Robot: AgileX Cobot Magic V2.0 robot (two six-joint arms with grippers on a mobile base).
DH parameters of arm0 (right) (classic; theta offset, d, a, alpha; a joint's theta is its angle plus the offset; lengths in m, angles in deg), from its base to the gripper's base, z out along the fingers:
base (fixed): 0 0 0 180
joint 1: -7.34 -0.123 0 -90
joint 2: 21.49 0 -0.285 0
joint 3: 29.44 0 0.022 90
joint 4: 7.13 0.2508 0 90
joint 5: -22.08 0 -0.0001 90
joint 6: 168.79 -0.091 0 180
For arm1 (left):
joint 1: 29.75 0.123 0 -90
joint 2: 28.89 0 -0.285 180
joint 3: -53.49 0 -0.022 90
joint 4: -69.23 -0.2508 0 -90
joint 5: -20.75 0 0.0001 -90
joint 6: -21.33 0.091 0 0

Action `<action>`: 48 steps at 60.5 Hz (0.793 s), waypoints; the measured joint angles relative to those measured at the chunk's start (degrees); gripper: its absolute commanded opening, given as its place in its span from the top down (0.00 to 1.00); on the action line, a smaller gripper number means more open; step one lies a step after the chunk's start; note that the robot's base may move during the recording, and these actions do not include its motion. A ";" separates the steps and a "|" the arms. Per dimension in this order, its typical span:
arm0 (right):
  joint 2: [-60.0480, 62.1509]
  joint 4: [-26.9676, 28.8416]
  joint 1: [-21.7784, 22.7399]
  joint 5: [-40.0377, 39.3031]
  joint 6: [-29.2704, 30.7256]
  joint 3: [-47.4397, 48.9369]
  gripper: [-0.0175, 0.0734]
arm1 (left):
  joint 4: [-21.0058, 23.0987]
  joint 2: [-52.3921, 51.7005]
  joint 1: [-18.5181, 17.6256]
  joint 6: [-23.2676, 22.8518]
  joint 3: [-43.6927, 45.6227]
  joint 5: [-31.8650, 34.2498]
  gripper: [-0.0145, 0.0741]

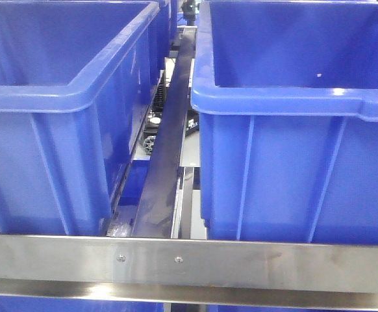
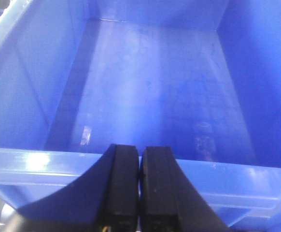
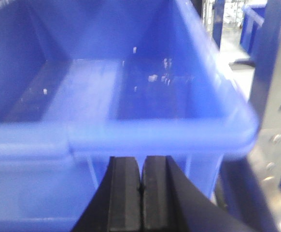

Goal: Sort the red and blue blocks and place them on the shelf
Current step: 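Raise both empty grippers up above the bin rims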

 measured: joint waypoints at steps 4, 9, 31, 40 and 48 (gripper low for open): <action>0.00 0.24 0.00 -0.71 0.00 -0.13 0.76 | 0.00 0.00 0.00 0.00 0.00 0.00 0.69; 0.00 0.24 0.00 -1.29 0.00 -0.18 0.76 | 0.00 0.00 0.00 0.00 0.00 0.00 0.69; 0.00 0.27 0.00 -1.53 0.00 -0.18 0.76 | 0.00 0.00 0.00 0.00 0.00 0.00 0.69; 0.00 0.27 0.00 -1.55 0.00 -0.18 0.76 | 0.00 0.00 0.00 0.00 0.00 0.00 0.69; 0.00 0.27 0.00 -1.65 0.00 -0.18 0.76 | 0.00 0.00 0.00 0.00 0.00 0.00 0.69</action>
